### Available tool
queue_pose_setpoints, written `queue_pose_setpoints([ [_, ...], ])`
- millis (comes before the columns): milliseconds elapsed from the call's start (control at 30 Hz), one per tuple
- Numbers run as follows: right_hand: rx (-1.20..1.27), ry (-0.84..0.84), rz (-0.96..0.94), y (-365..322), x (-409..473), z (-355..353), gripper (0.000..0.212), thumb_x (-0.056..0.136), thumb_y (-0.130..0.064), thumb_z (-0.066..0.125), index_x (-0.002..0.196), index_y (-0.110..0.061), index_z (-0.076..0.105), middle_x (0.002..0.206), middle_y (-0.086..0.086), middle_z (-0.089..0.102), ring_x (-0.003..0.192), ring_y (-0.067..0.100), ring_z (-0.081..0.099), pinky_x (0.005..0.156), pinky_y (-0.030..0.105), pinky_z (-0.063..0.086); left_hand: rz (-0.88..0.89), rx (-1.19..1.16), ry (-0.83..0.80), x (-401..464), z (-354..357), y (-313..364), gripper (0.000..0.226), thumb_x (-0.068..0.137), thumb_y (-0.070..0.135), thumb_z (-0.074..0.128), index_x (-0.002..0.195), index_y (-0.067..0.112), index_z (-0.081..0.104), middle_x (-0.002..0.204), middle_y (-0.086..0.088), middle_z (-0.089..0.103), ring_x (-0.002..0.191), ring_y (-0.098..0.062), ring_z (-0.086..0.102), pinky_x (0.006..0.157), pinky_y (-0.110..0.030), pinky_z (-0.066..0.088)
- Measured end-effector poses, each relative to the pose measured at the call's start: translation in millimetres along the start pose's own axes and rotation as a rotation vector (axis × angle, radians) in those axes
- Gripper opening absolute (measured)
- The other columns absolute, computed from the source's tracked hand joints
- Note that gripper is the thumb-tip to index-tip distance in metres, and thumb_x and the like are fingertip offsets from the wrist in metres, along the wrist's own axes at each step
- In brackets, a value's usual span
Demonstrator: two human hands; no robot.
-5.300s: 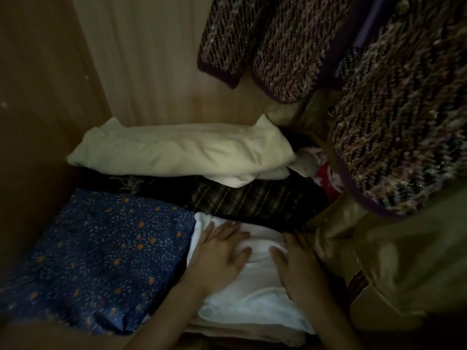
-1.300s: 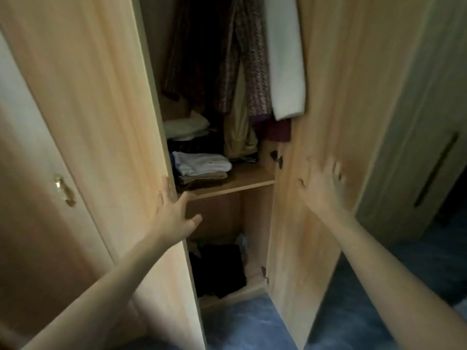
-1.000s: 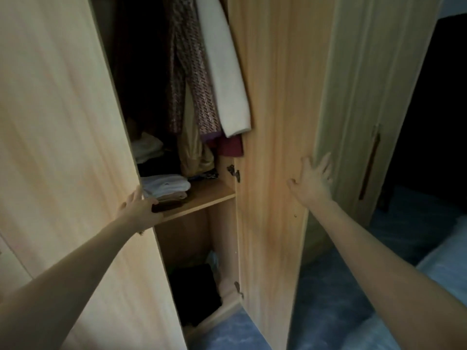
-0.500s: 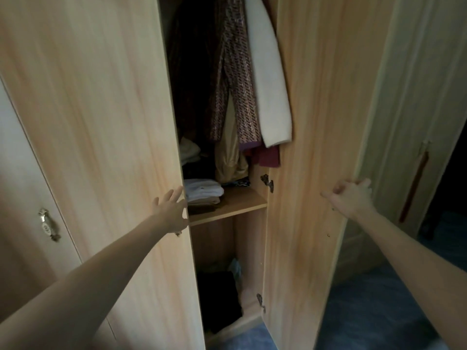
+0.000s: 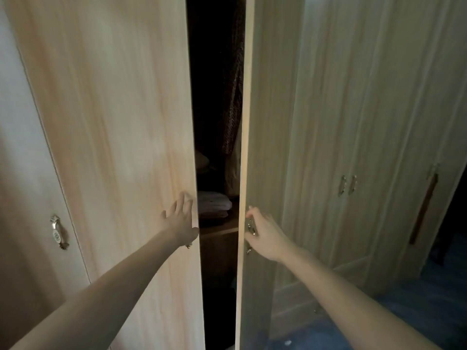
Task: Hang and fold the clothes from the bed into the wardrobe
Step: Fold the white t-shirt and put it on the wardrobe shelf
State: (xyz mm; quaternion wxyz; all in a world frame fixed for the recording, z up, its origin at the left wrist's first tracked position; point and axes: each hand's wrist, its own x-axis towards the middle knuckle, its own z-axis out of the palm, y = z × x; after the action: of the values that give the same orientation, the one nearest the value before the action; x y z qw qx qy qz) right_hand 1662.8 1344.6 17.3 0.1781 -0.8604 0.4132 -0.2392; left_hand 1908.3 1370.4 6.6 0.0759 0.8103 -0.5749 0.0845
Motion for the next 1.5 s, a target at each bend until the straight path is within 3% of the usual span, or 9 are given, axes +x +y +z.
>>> queue_pose_setpoints([
  [200,-0.027,0.019,-0.070,-13.1,66.7,18.9,0.086,0.088,-0.004,0.058,0.153,-0.026,0.006,0.160,-0.008,-0.009,0.147,0.022,0.012,0.117,0.033,0.014,0.066,0.132,0.147,7.9,-11.4,-26.1,0.090,0.089,0.044,0.055,0.154,0.016,0.000,0.162,-0.004,-0.016,0.150,-0.023,0.002,0.118,-0.044,0.019],
  [433,-0.386,0.145,-0.204,-13.8,131.0,32.5,0.111,0.079,-0.030,0.076,0.153,-0.021,-0.005,0.160,0.001,-0.016,0.143,0.032,0.022,0.113,0.049,0.024,0.057,0.188,0.397,49.3,-0.8,-27.4,0.129,0.048,0.058,0.087,0.153,0.016,0.024,0.163,-0.007,0.012,0.148,-0.031,0.018,0.113,-0.050,0.028],
  [600,-0.503,0.217,-0.281,12.2,161.0,58.0,0.129,0.068,-0.038,0.083,0.151,-0.023,-0.015,0.158,0.001,-0.024,0.148,0.022,0.002,0.115,0.053,0.020,0.053,0.267,0.401,80.2,26.4,-32.4,0.142,0.054,0.069,0.079,0.154,0.014,-0.007,0.163,-0.007,-0.010,0.149,-0.034,-0.005,0.116,-0.053,0.022],
  [833,-0.465,0.287,-0.366,20.7,213.6,75.1,0.109,0.066,-0.033,0.082,0.153,-0.022,0.017,0.161,0.003,0.014,0.144,0.021,0.025,0.108,0.045,0.038,-0.055,0.337,0.506,122.9,50.8,-28.6,0.115,0.070,0.031,0.077,0.155,0.012,0.002,0.163,-0.009,-0.004,0.149,-0.032,0.006,0.106,-0.050,0.032],
  [933,-0.457,0.318,-0.403,24.2,233.0,83.2,0.105,0.068,-0.031,0.080,0.152,-0.023,0.020,0.160,0.004,0.016,0.143,0.021,0.026,0.108,0.047,0.037,-0.036,0.349,0.484,136.2,54.0,-32.8,0.127,0.071,0.039,0.077,0.152,0.013,-0.017,0.160,-0.008,-0.022,0.148,-0.033,-0.010,0.109,-0.050,0.029],
  [1067,-0.506,0.353,-0.418,31.1,254.9,92.7,0.104,0.069,-0.032,0.079,0.153,-0.024,0.019,0.160,0.004,0.016,0.144,0.021,0.024,0.110,0.051,0.033,-0.063,0.332,0.475,149.6,54.1,-35.2,0.140,0.061,0.053,0.081,0.151,0.013,-0.018,0.161,-0.006,-0.010,0.148,-0.031,0.001,0.106,-0.048,0.030],
  [1200,-0.538,0.376,-0.396,30.5,278.3,104.9,0.104,0.069,-0.031,0.079,0.153,-0.025,0.018,0.161,0.004,0.014,0.145,0.022,0.022,0.111,0.053,0.030,-0.016,0.396,0.385,165.3,54.7,-41.5,0.128,0.077,0.057,0.068,0.145,0.017,-0.033,0.155,-0.005,-0.036,0.145,-0.030,-0.024,0.113,-0.049,0.022],
  [1333,-0.547,0.448,-0.395,32.2,295.1,116.5,0.097,0.072,-0.029,0.076,0.153,-0.024,0.021,0.160,0.004,0.016,0.145,0.022,0.021,0.111,0.055,0.025,-0.039,0.368,0.466,176.6,57.3,-46.9,0.135,0.057,0.062,0.080,0.153,0.017,-0.003,0.161,-0.004,-0.004,0.148,-0.030,0.002,0.104,-0.047,0.037],
  [1500,-0.577,0.485,-0.480,47.6,314.3,125.2,0.100,0.074,-0.036,0.076,0.153,-0.023,0.017,0.161,0.005,0.011,0.147,0.023,0.012,0.114,0.056,0.014,0.026,0.442,0.500,194.7,65.1,-63.2,0.137,0.054,0.070,0.076,0.155,0.018,-0.001,0.163,-0.004,-0.002,0.149,-0.029,0.001,0.104,-0.046,0.038],
])
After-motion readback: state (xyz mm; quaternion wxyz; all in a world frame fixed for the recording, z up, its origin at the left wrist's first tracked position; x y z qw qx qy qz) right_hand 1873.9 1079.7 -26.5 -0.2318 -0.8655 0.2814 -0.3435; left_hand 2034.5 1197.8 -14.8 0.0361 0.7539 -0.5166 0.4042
